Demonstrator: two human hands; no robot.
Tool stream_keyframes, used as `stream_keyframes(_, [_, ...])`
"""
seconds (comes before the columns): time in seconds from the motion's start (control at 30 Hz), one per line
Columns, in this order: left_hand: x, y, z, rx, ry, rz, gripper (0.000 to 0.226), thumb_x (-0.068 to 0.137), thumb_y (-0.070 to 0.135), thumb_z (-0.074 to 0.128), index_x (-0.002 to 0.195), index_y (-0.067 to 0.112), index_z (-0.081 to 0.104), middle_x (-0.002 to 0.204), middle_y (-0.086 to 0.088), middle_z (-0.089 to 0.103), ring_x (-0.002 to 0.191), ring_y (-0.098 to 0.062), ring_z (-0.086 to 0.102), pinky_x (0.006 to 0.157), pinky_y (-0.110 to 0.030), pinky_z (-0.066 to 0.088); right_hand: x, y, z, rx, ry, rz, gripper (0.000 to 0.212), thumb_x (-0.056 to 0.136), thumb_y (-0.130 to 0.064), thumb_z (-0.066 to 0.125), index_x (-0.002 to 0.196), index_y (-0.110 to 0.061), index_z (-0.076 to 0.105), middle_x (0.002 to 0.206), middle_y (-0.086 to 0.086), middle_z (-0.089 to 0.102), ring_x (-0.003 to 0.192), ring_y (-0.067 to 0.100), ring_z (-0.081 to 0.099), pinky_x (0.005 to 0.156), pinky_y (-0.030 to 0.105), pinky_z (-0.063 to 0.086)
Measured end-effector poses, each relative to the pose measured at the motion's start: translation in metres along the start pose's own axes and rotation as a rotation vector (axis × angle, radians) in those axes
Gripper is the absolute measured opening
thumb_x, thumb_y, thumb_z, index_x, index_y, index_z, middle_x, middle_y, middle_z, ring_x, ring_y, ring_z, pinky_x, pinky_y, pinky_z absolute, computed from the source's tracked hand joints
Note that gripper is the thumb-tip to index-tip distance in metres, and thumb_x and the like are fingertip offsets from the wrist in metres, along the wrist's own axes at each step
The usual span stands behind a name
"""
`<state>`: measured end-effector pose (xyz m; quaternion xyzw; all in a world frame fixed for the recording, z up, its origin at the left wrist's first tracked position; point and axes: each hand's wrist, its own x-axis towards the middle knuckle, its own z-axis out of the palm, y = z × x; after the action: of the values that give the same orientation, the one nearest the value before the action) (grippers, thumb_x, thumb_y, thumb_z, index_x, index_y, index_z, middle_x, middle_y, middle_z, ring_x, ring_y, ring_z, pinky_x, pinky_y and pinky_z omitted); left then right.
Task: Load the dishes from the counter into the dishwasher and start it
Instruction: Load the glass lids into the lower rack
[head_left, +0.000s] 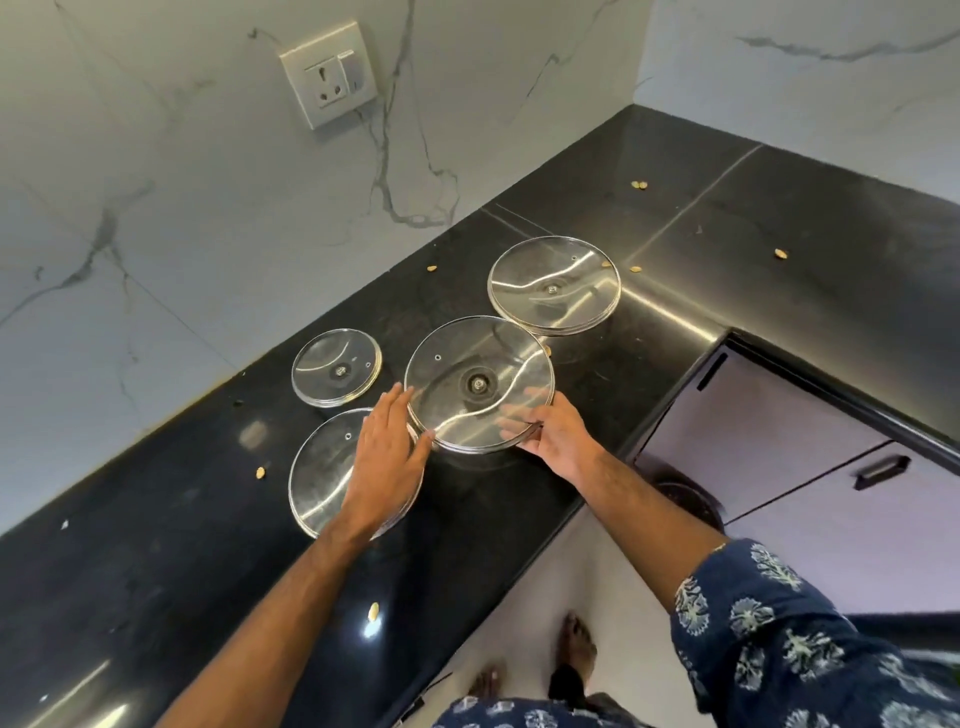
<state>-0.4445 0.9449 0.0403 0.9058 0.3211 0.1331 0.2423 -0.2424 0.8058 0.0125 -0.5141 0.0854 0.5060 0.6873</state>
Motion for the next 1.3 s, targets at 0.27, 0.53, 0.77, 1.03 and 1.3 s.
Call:
stream_keyframes(0.27, [0.011, 0.004, -0.011, -0.239, -0.055, 0.131, 0.065, 0.099, 0.030, 0.057, 0.154, 0.011, 0.028, 0.162, -0.009, 0.022, 0.150, -0.020, 0.017, 0.123, -0.038, 0.015, -0.075, 0.039, -0.040, 0.093, 0.124, -0.108, 0.060, 0.082, 0.019, 0.038, 0.136, -0.007, 0.039, 0.115, 0.027, 0.068, 0.100, 0.041, 0.070, 0.087, 0.054, 0.056])
stream_keyframes(0.53, [-0.011, 0.105, 0.042, -0.647, -0.593, 0.132, 0.048, 0.099, 0.015, 0.058, 0.144, 0.014, 0.040, 0.136, -0.001, 0.057, 0.112, -0.016, 0.065, 0.093, -0.047, 0.050, -0.219, 0.092, -0.113, 0.278, 0.188, -0.264, 0.058, 0.076, 0.022, 0.033, 0.121, -0.010, 0.048, 0.118, 0.031, 0.065, 0.102, 0.046, 0.067, 0.081, 0.049, 0.060])
stream_keyframes(0.77, [-0.111, 0.236, 0.104, -0.761, -1.092, 0.234, 0.020, 0.100, 0.006, 0.054, 0.121, 0.008, 0.054, 0.104, -0.017, 0.074, 0.081, -0.040, 0.074, 0.049, -0.041, 0.058, -0.362, 0.172, -0.220, 0.385, 0.363, -0.406, 0.052, 0.079, 0.019, 0.039, 0.120, -0.011, 0.047, 0.124, 0.034, 0.060, 0.115, 0.052, 0.059, 0.095, 0.055, 0.053])
stream_keyframes(1.03, [-0.293, 0.374, 0.191, -0.400, -1.486, 0.590, 0.025, 0.104, 0.006, 0.044, 0.113, 0.024, 0.058, 0.103, -0.010, 0.075, 0.077, -0.035, 0.075, 0.047, -0.029, 0.055, -0.530, 0.270, -0.348, 0.301, 0.438, -0.359, 0.035, 0.100, -0.015, 0.052, 0.135, -0.016, 0.056, 0.124, 0.028, 0.064, 0.116, 0.048, 0.060, 0.100, 0.067, 0.042])
stream_keyframes(1.3, [-0.442, 0.462, 0.271, -0.218, -1.529, 0.863, 0.015, 0.099, 0.013, 0.057, 0.105, 0.025, 0.064, 0.091, 0.013, 0.075, 0.081, -0.010, 0.073, 0.072, -0.035, 0.055, -0.646, 0.324, -0.464, 0.176, 0.303, -0.176, 0.054, 0.097, -0.014, 0.055, 0.147, -0.034, 0.042, 0.139, 0.016, 0.057, 0.121, 0.045, 0.058, 0.103, 0.068, 0.040])
